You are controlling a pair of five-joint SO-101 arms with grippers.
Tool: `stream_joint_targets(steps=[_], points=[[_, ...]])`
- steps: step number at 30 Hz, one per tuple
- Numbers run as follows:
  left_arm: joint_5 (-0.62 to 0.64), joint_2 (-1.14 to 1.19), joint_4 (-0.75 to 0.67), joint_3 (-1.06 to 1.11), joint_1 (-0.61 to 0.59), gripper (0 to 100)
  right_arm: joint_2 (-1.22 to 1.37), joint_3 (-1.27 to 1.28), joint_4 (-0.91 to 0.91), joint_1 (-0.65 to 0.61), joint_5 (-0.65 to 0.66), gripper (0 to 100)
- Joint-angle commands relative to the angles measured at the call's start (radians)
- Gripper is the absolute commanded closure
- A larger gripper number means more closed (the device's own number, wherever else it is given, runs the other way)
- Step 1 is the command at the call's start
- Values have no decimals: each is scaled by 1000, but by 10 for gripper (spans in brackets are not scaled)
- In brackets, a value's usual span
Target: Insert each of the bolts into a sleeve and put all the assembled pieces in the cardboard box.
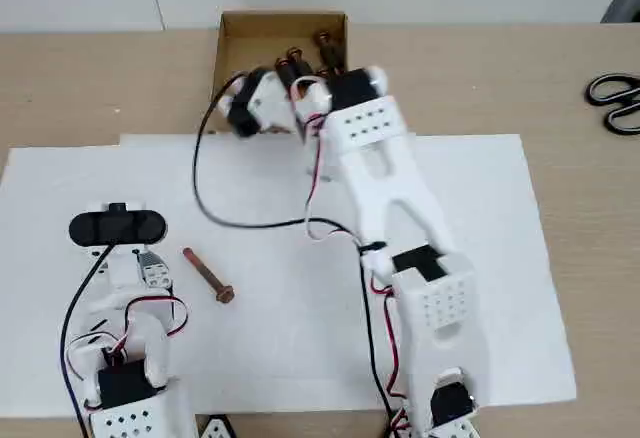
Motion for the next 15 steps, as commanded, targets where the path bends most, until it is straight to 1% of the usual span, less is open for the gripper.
stream_joint_targets(steps=[1, 4, 8, 13, 15], points=[[5, -3, 2, -108, 0, 956, -183, -37, 15, 101, -87, 996], [-5, -2, 60, -199, 0, 909, -306, 63, 16, 170, -121, 996], [-92, -2, 160, -317, 0, 924, -483, 285, 13, 252, -176, 996], [-110, 5, 265, -427, 0, 924, -697, 560, 8, 321, -206, 996], [-114, 46, 296, -478, 0, 924, -774, 664, 8, 338, -213, 996]])
